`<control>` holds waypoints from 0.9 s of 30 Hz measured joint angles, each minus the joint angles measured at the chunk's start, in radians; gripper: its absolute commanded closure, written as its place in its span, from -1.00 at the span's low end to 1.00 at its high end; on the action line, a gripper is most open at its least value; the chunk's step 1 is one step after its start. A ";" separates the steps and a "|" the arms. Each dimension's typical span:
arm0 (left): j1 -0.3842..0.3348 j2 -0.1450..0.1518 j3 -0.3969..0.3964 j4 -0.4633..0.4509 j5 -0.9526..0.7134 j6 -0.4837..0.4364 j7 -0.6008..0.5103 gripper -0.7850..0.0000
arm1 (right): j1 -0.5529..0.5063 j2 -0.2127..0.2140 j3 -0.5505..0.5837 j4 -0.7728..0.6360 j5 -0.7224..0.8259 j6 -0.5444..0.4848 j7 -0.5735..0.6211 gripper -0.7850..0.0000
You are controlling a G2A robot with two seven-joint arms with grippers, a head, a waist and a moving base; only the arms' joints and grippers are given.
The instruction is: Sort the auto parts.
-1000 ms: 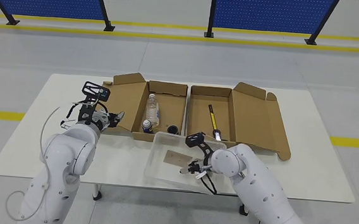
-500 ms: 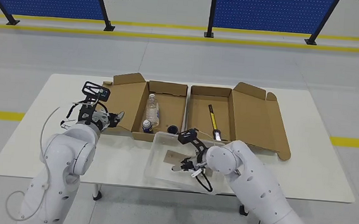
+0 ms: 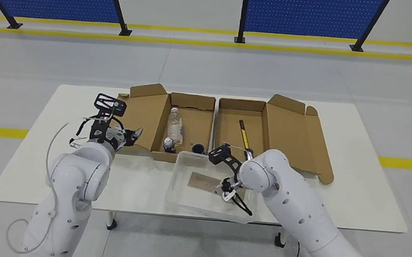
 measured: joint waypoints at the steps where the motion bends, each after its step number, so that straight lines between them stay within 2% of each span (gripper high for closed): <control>1: 0.000 0.000 0.000 0.000 0.000 0.000 0.000 -1.00 | -0.002 0.000 0.000 0.000 -0.002 0.000 0.001 -0.23; 3: 0.000 0.000 0.000 0.000 0.000 0.000 0.000 -1.00 | -0.007 0.001 -0.001 0.006 -0.003 -0.004 0.004 0.07; 9: 0.000 0.000 0.000 0.000 0.000 0.000 0.000 -1.00 | -0.010 0.000 -0.012 0.025 -0.020 -0.007 0.026 0.05; 16: 0.000 0.000 0.000 0.000 0.000 0.000 0.000 -1.00 | -0.019 0.003 -0.007 0.036 -0.050 0.000 0.017 0.11; 27: 0.000 0.000 0.000 0.000 0.000 0.000 0.000 -1.00 | -0.037 -0.001 -0.015 0.074 -0.071 -0.009 -0.046 0.17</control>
